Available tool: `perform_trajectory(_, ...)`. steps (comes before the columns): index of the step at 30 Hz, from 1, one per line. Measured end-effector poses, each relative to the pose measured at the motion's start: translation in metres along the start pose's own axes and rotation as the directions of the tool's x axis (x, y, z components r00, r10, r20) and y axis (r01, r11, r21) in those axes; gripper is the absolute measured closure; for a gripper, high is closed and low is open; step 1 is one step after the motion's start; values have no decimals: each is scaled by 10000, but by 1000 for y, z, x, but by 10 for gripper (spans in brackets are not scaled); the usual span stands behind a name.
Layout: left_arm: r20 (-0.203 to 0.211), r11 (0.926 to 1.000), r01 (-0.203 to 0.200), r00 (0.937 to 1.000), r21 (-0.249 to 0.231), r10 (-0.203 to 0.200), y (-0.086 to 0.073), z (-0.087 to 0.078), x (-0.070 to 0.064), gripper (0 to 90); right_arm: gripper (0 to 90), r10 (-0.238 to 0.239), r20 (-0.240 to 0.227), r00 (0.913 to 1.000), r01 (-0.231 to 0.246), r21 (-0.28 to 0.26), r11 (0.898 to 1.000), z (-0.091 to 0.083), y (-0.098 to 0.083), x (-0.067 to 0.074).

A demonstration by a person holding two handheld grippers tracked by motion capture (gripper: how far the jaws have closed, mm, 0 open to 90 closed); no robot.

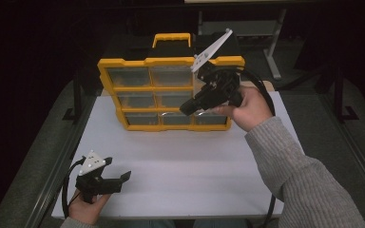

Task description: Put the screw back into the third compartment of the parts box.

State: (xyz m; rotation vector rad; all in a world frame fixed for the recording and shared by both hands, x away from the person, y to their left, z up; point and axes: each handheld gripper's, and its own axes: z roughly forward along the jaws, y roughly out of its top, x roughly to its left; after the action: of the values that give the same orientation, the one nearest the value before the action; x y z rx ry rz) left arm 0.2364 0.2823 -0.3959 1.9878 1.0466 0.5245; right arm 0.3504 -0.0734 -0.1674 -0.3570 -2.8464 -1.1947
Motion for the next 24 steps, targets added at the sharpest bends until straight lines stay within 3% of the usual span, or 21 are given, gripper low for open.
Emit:
perform_trajectory(13, -4, 10000, -24, 10000, -26, 24, 0, 0, 0, 148, 870, 759, 933, 9927, -745, -189, 9970, -41, 8, -21)
perform_trajectory(24, 1, 10000, 55, 10000, -48, -55, 0, 0, 0, 148, 869, 1619, 1471, 9758, -1582, -364, 9867, -52, -6, -49)
